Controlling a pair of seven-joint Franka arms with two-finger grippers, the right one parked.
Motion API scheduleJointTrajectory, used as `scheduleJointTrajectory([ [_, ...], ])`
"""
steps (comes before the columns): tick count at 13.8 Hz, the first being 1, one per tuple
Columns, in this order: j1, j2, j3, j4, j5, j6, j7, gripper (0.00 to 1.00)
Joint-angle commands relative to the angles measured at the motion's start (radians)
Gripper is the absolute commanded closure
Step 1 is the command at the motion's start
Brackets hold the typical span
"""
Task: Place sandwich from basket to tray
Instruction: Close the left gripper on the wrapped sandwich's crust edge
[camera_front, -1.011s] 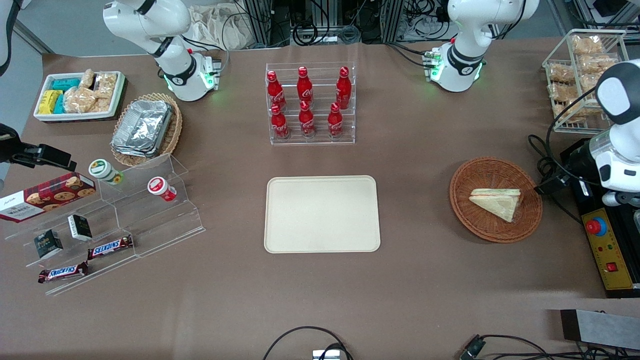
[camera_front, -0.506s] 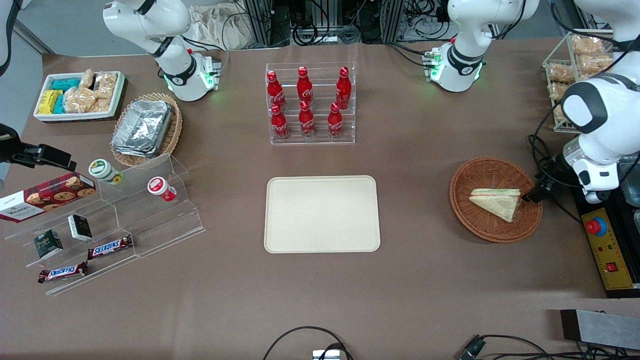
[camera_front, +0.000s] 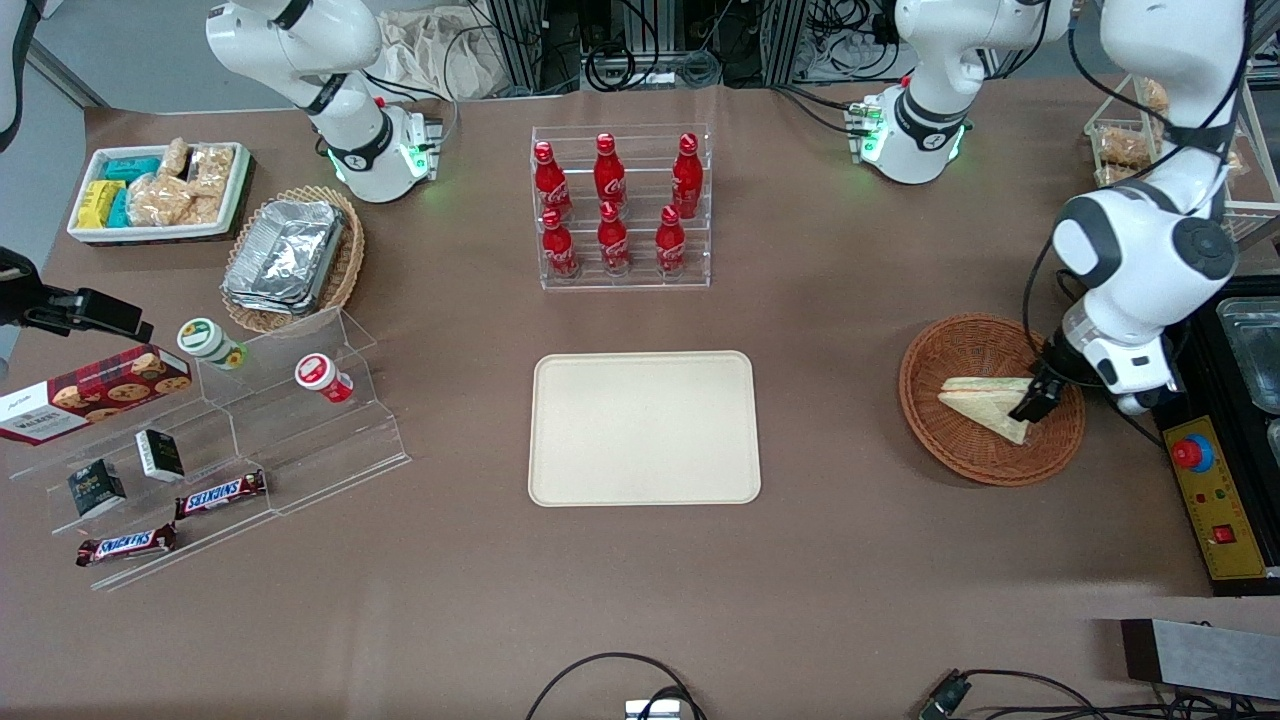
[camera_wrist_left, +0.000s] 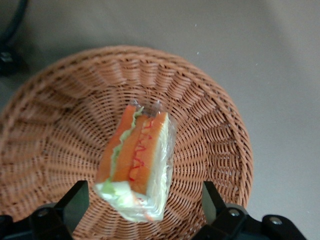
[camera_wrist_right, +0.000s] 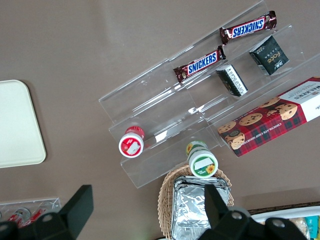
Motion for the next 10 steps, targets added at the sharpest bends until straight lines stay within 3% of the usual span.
scheduleJointTrajectory([
  [1, -0.021, 0.034, 0.007, -0.01, -0.013, 0.06, -0.034, 0.0],
  [8, -0.026, 0.08, 0.007, -0.011, -0.011, 0.114, -0.033, 0.0],
  [9, -0.026, 0.083, 0.007, -0.01, -0.011, 0.114, -0.033, 0.04],
  [10, -0.026, 0.085, 0.004, -0.01, -0.011, 0.114, -0.031, 0.21],
])
